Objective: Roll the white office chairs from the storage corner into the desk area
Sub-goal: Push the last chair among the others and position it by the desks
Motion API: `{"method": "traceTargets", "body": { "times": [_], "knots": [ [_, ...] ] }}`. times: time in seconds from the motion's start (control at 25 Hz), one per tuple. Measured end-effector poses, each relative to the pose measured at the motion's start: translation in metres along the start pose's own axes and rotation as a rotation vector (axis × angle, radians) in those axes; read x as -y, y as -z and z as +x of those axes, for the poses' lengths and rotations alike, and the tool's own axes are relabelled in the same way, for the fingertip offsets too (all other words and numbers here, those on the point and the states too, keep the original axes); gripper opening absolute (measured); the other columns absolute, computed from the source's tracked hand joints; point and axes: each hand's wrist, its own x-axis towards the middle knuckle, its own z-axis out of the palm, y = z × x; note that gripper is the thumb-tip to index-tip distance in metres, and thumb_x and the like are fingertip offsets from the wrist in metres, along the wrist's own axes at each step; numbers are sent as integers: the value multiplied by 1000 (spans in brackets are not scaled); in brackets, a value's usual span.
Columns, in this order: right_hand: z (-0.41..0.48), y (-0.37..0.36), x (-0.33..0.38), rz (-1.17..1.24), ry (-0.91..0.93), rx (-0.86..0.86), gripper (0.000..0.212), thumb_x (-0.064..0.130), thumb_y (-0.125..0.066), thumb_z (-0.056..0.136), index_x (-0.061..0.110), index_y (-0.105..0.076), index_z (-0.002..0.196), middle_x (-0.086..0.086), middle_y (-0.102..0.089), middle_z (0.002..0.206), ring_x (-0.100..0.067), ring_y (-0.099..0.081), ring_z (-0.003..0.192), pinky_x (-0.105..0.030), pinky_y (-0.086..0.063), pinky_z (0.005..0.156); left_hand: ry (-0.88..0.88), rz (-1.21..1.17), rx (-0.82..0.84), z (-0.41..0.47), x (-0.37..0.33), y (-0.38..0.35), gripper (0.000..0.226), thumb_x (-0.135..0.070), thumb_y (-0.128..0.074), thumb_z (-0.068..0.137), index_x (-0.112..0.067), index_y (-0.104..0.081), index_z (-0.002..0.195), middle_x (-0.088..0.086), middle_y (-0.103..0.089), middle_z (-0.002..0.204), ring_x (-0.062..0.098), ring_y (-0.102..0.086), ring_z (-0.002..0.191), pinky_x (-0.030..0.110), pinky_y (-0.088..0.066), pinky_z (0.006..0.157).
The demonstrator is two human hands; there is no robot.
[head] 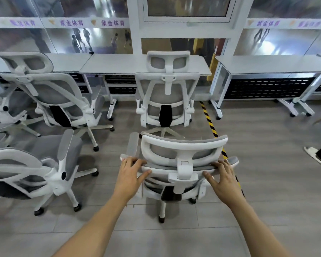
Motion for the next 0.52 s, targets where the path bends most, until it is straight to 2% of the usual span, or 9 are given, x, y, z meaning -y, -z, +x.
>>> {"method": "traceTargets", "body": {
  "times": [0.12, 0.28, 0.4, 0.52],
  "knots": [
    [17, 6, 0, -24, 45, 4, 63, 67, -49, 91, 25, -47, 139, 3, -37, 155, -16, -11, 153, -39, -20, 123, 62, -3, -6, 9, -8, -5, 41, -59, -52, 92, -29, -59, 119, -6, -49, 122, 23, -37, 133, 45, -40, 108],
    [23, 6, -4, -2, 76, -18, 60, 66, -49, 91, 26, -49, 136, 3, -38, 152, -15, -12, 152, -42, -23, 123, 106, -3, 0, 13, -18, -5, 49, -63, -46, 90, -27, -59, 121, -8, -48, 125, 25, -32, 138, 46, -37, 111],
    [23, 4, -8, -2, 78, -16, 58, 65, -49, 92, 26, -48, 135, 2, -36, 154, -15, -11, 152, -43, -23, 123, 165, 3, 22, 10, -26, -8, 52, -63, -42, 91, -28, -55, 128, -4, -44, 141, 24, -21, 147, 45, -29, 119],
    [22, 2, -8, -29, 84, -43, 54, 62, -51, 94, 26, -49, 134, 1, -38, 154, -18, -14, 153, -43, -24, 123, 193, 70, 31, 5, -33, -10, 45, -49, -49, 98, -27, -52, 137, 3, -37, 154, 28, -17, 150, 45, -23, 122]
  ]
}}
